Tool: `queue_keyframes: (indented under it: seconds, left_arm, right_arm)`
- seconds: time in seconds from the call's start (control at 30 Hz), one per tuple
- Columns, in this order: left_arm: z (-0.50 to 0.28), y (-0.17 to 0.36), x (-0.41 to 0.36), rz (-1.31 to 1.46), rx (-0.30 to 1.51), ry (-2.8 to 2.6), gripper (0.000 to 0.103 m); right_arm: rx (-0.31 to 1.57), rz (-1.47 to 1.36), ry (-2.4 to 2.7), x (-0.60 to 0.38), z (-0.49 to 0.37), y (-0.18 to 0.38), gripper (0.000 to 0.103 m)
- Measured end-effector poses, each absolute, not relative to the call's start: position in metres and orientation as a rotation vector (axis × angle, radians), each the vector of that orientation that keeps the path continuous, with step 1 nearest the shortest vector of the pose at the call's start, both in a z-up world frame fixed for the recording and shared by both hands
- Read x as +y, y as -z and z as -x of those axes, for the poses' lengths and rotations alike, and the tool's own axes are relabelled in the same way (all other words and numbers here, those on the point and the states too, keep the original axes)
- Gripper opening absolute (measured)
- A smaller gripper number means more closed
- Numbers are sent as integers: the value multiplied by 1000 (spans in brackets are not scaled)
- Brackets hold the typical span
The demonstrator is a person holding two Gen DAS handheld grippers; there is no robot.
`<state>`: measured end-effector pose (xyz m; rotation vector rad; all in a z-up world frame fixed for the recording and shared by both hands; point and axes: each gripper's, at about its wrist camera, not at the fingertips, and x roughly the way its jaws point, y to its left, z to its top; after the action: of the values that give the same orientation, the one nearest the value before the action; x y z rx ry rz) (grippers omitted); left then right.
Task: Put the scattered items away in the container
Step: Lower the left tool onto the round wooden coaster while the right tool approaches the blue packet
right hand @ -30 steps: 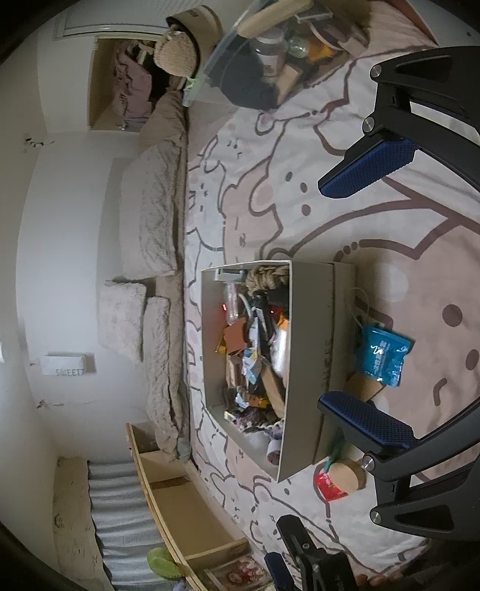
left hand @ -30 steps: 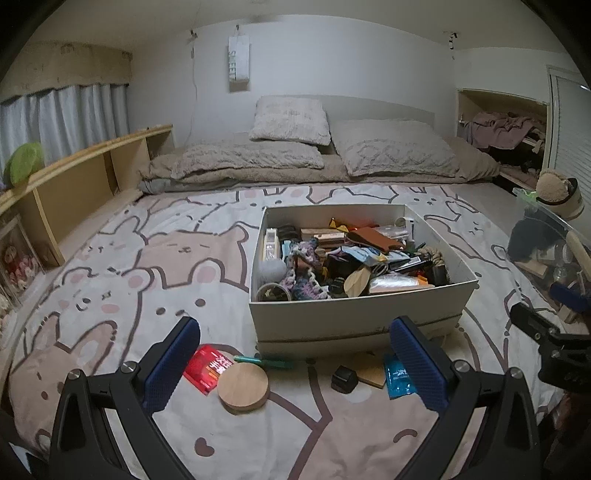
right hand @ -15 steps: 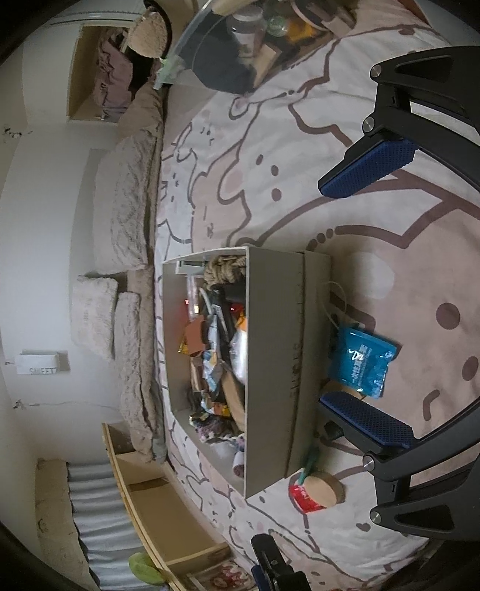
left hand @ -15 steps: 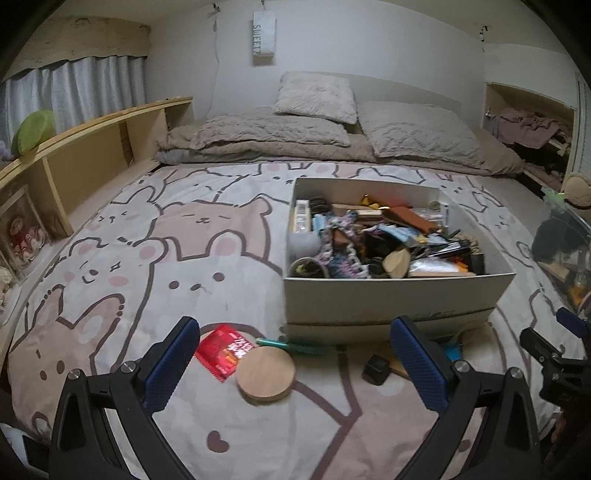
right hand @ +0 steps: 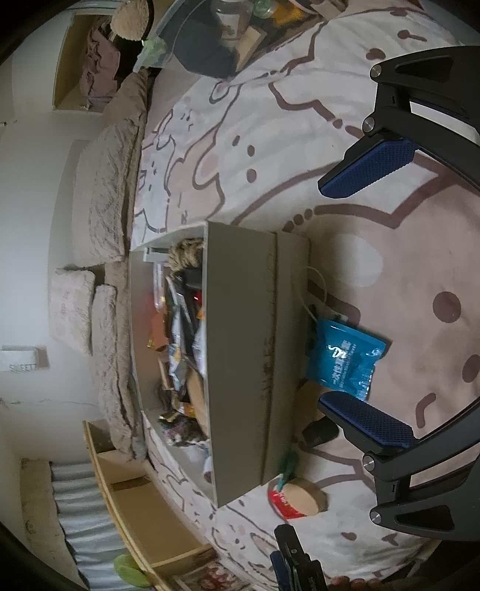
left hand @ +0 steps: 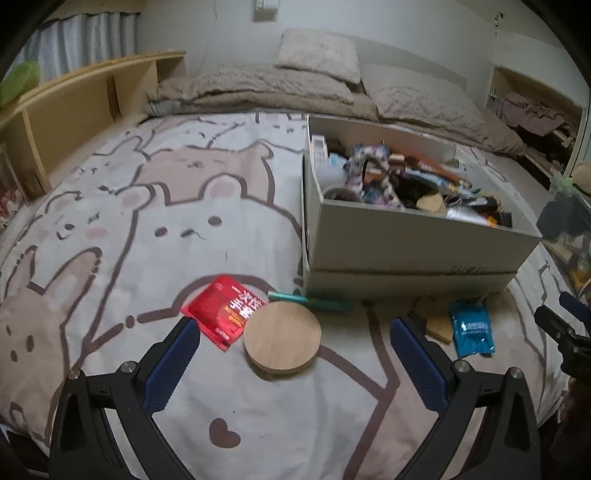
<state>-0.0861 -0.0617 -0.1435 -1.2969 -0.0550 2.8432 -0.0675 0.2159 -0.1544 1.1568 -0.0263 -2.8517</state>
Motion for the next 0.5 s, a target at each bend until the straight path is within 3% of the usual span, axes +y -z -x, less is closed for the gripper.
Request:
queue_keyframes:
  seconds: [0.2, 0.5]
  left_arm:
    - [99, 164, -65, 1348, 43, -2769, 103]
    - [116, 186, -70, 1352, 40, -2717, 103]
  right_arm:
    - [23, -1213, 2815, 203, 72, 174, 103]
    - [65, -1277, 2737, 181, 78, 202, 103]
